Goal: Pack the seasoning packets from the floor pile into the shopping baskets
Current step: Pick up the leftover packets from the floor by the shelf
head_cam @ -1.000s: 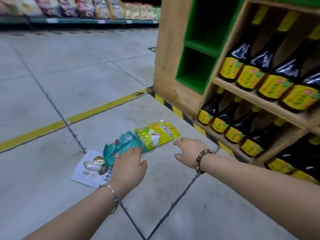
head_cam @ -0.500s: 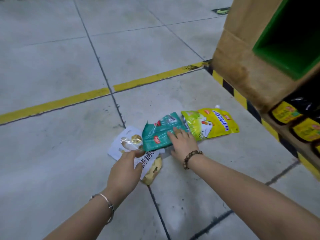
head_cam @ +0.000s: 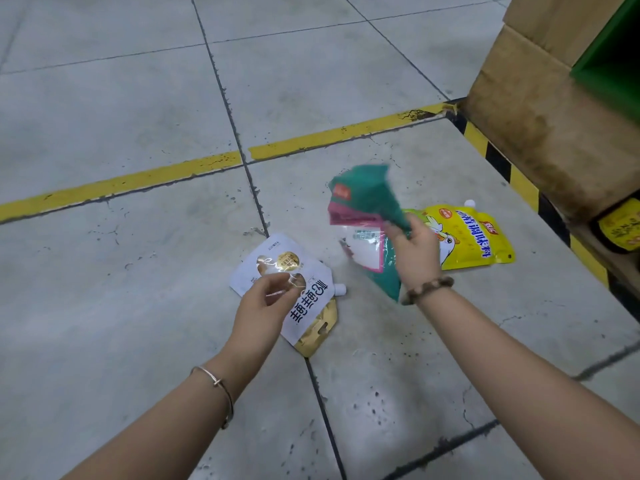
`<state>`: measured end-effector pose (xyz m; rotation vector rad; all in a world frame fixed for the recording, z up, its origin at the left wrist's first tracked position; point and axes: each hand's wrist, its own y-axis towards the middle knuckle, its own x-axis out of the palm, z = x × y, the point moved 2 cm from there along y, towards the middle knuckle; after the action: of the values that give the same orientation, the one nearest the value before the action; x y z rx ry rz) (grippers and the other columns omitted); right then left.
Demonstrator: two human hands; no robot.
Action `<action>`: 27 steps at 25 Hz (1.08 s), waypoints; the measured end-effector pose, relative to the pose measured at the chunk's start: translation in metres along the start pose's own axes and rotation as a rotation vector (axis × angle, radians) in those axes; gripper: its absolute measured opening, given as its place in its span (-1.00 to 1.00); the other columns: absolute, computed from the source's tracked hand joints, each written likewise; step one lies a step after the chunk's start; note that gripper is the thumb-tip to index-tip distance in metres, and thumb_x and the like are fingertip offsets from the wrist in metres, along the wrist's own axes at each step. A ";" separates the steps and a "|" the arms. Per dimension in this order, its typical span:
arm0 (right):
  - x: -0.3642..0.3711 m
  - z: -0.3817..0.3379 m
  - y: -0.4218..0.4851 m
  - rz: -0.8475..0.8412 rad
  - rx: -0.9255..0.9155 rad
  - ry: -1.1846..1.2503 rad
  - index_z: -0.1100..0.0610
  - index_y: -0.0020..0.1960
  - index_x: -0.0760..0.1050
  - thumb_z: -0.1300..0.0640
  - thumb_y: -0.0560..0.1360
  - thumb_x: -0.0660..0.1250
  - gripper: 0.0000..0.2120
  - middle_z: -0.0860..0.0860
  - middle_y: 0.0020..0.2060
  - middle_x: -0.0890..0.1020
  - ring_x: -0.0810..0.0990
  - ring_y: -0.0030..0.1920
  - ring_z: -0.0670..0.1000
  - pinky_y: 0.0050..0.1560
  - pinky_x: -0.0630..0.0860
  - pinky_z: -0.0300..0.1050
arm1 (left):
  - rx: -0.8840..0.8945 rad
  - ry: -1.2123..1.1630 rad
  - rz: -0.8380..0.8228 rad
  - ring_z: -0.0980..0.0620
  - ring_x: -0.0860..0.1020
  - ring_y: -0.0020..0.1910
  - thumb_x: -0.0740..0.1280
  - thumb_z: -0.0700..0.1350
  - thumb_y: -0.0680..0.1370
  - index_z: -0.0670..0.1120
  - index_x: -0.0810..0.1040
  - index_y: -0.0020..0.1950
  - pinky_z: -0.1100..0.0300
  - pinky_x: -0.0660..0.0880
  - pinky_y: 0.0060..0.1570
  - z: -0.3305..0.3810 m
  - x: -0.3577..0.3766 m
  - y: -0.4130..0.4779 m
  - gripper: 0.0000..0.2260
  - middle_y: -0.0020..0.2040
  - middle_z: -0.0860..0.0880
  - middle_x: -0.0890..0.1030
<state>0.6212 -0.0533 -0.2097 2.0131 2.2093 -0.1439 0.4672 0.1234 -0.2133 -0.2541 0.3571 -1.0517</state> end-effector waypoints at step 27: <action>0.115 0.040 -0.019 -0.490 0.361 -0.987 0.12 0.00 0.39 -0.25 0.25 0.47 -0.44 0.08 -0.01 0.59 0.54 -0.05 0.10 -0.09 0.42 -0.09 | -0.500 -0.555 0.263 -0.08 0.66 -0.39 0.36 -0.23 0.52 -0.10 0.55 0.03 0.08 0.57 -0.47 -0.063 -0.086 -0.019 -0.89 -0.27 -0.16 0.69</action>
<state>0.5938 0.0511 -0.2701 1.0214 1.9525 -1.3298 0.3883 0.1883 -0.2493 -0.9014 0.1362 -0.5833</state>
